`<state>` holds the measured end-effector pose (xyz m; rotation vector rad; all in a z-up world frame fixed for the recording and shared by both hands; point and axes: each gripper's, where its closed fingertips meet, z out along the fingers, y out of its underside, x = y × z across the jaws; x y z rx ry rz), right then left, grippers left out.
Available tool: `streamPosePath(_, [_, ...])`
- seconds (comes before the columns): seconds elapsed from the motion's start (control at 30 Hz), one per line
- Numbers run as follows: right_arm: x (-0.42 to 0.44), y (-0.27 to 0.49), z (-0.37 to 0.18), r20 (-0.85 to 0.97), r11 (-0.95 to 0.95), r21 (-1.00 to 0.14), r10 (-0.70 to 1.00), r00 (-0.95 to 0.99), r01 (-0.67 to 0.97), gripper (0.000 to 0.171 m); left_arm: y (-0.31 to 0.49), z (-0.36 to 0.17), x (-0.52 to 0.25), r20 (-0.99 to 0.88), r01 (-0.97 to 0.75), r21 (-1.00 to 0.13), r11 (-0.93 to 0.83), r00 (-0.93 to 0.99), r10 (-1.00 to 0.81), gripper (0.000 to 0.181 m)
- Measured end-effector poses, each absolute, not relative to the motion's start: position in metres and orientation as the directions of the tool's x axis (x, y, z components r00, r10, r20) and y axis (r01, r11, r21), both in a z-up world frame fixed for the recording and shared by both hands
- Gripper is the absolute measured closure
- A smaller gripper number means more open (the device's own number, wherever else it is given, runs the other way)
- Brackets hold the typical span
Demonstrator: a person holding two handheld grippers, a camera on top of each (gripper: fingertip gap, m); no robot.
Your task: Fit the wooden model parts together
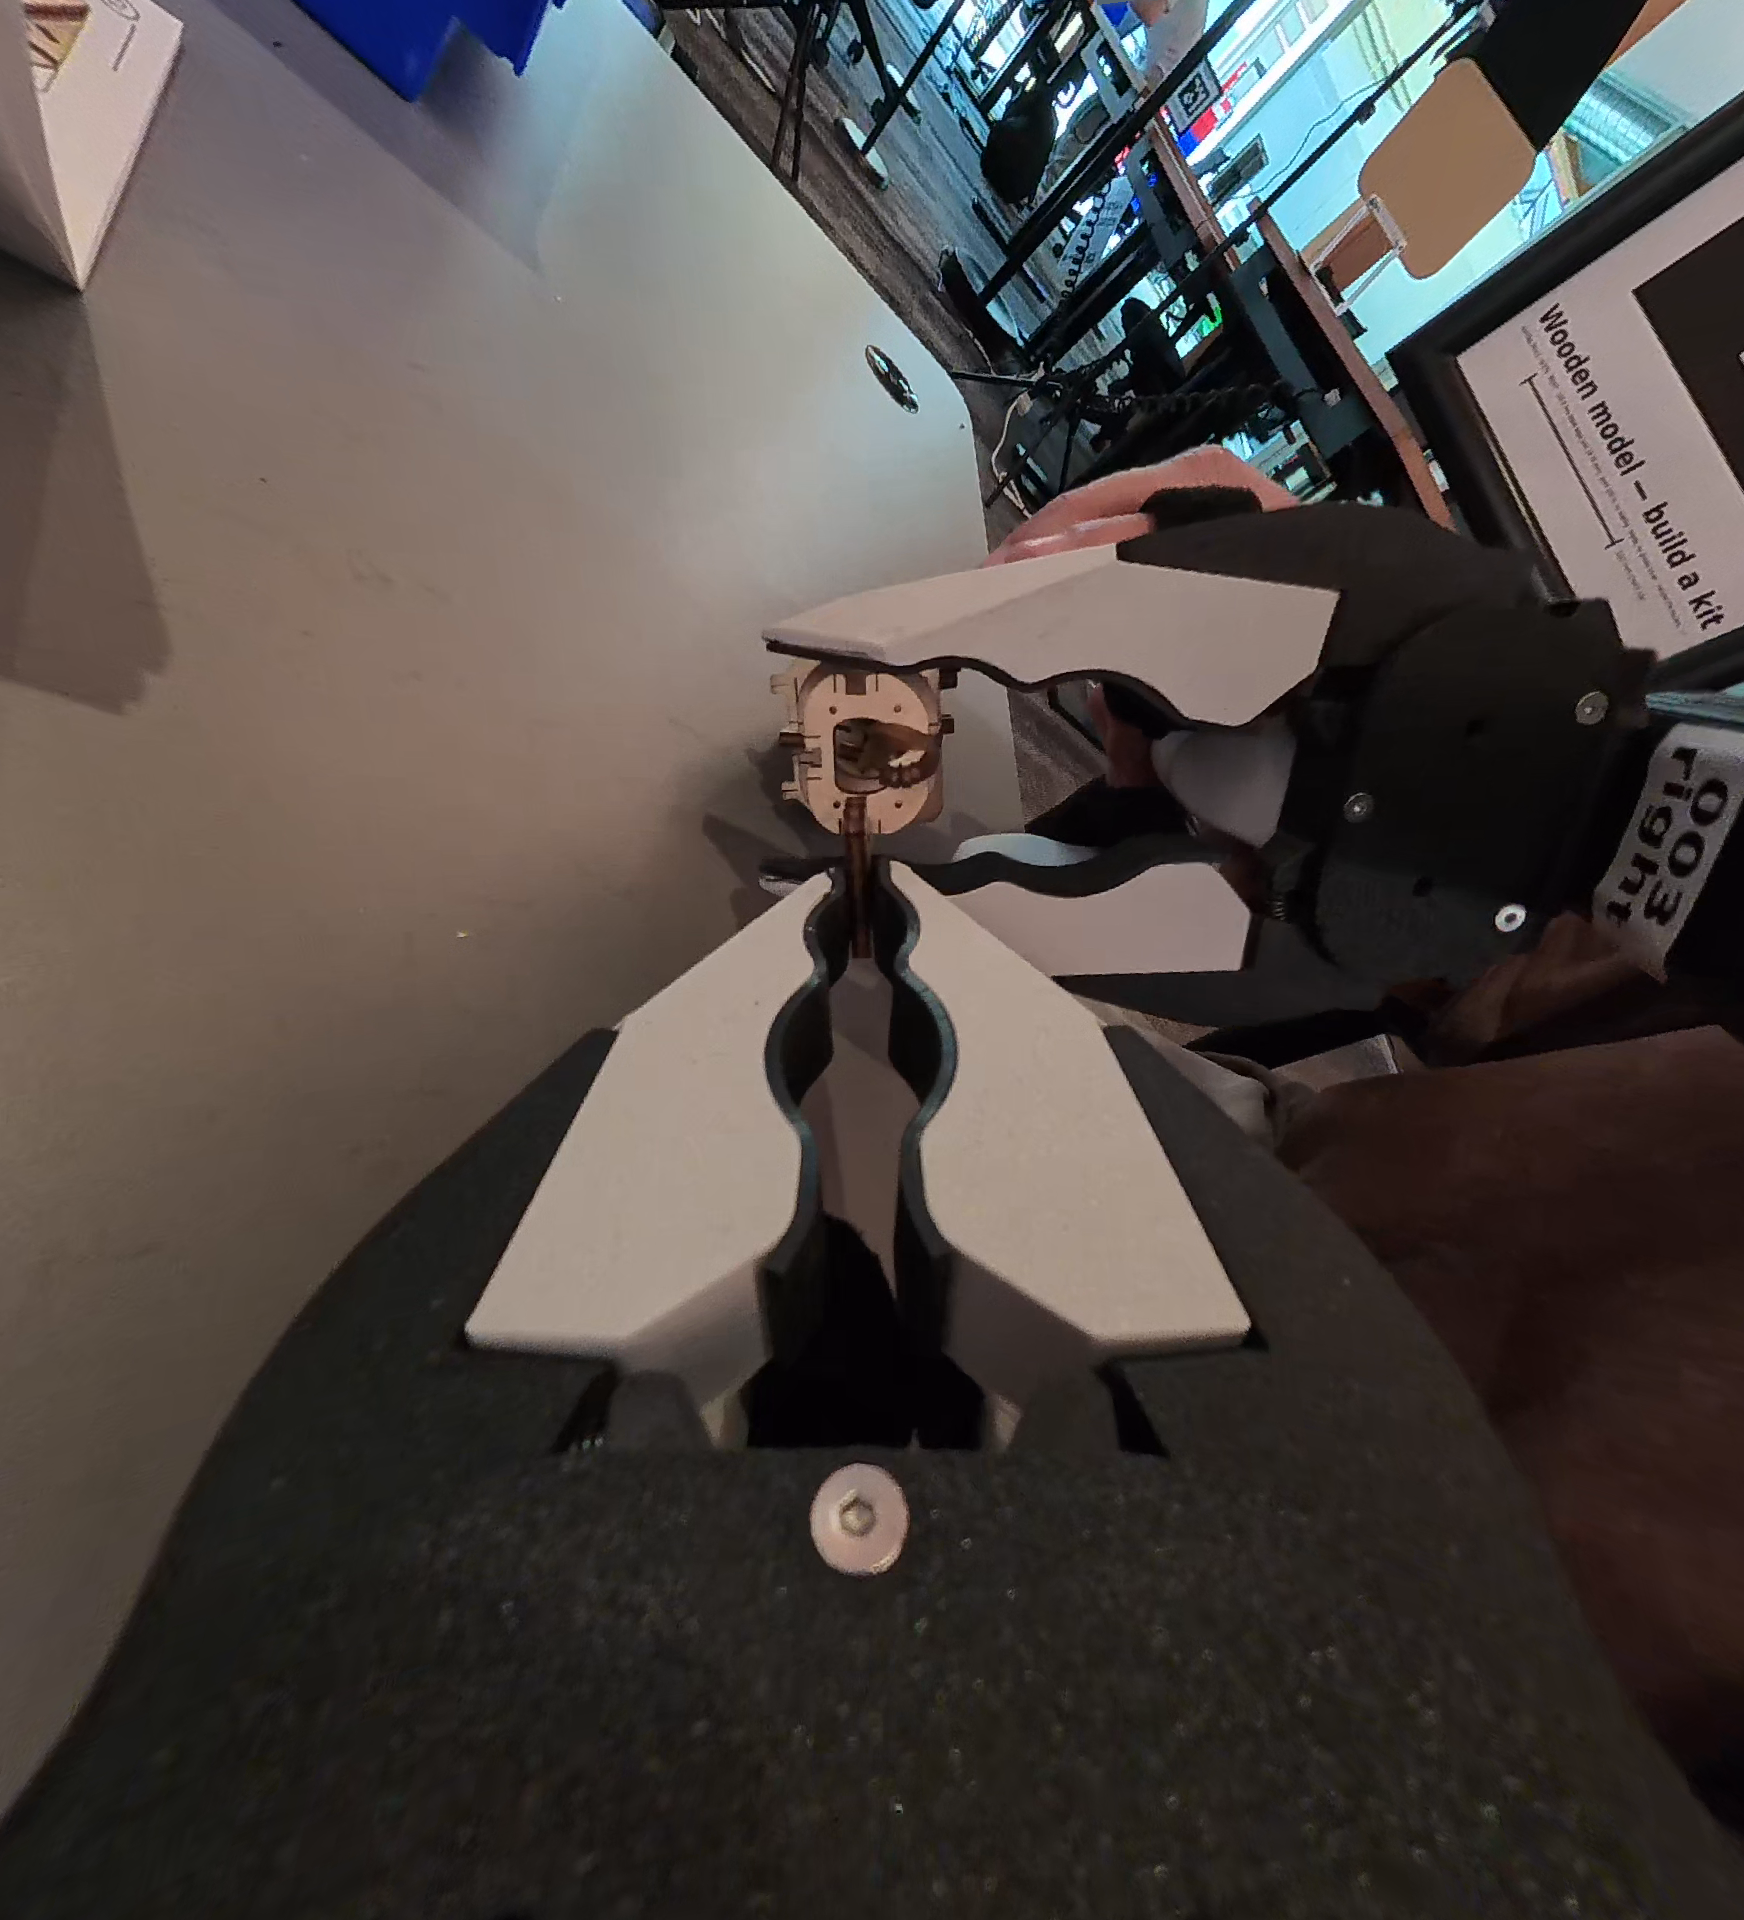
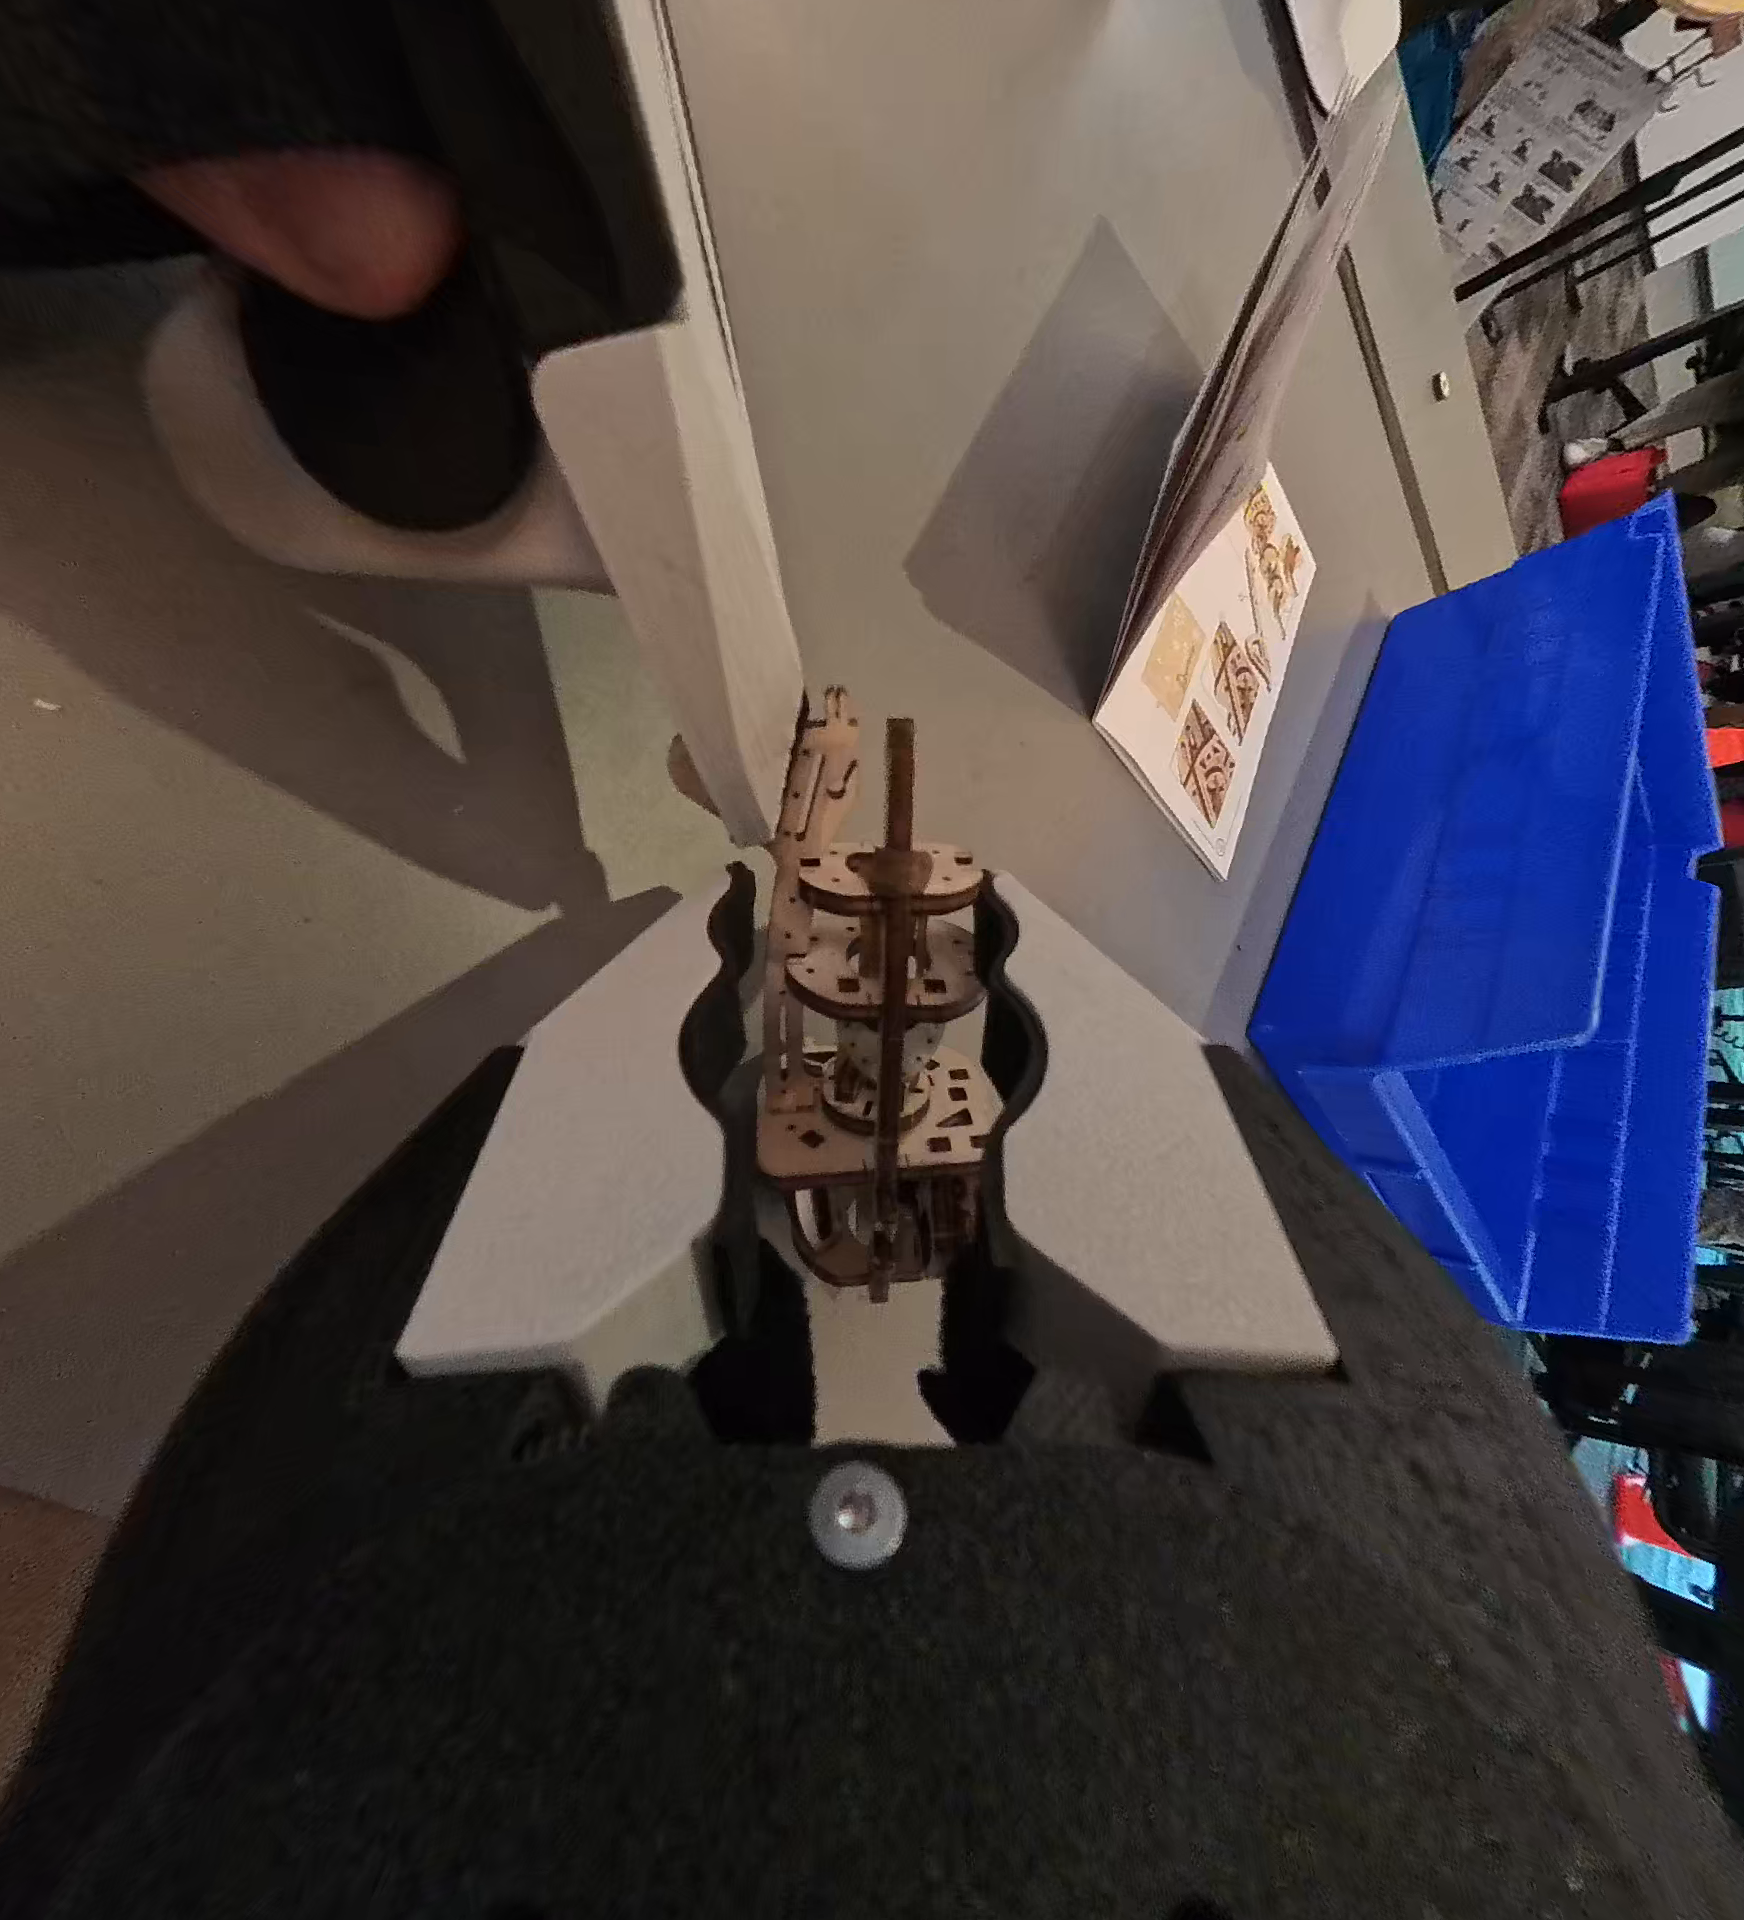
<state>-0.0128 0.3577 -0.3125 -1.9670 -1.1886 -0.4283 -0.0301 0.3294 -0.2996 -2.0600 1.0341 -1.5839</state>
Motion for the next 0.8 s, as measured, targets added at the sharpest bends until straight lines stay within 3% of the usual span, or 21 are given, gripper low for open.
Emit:
streamPosePath(0.47, [-0.005,0.361,-0.287,0.713,-0.148,-0.474,0.514,0.477,0.868,0.133,0.326,-0.274,-0.028,0.643,-0.263,-0.744,-0.615,-0.028,-0.766,0.179])
streamPosePath(0.63, [0.012,0.368,-0.257,0.794,-0.077,-0.483,0.381,0.473,0.873,0.134,0.327,-0.253,-0.033,0.604,-0.155,-0.795,-0.586,-0.112,-0.789,0.176])
streamPosePath(0.7, [0.026,0.373,-0.24,0.753,-0.053,-0.584,0.339,0.565,0.81,0.134,0.335,-0.244,-0.037,0.577,-0.087,-0.817,-0.571,-0.111,-0.809,0.176])
streamPosePath(0.8, [0.028,0.371,-0.216,0.435,-0.039,-0.862,0.456,0.776,0.506,0.134,0.342,-0.233,-0.041,0.47,-0.009,-0.882,-0.472,-0.095,-0.877,0.167])
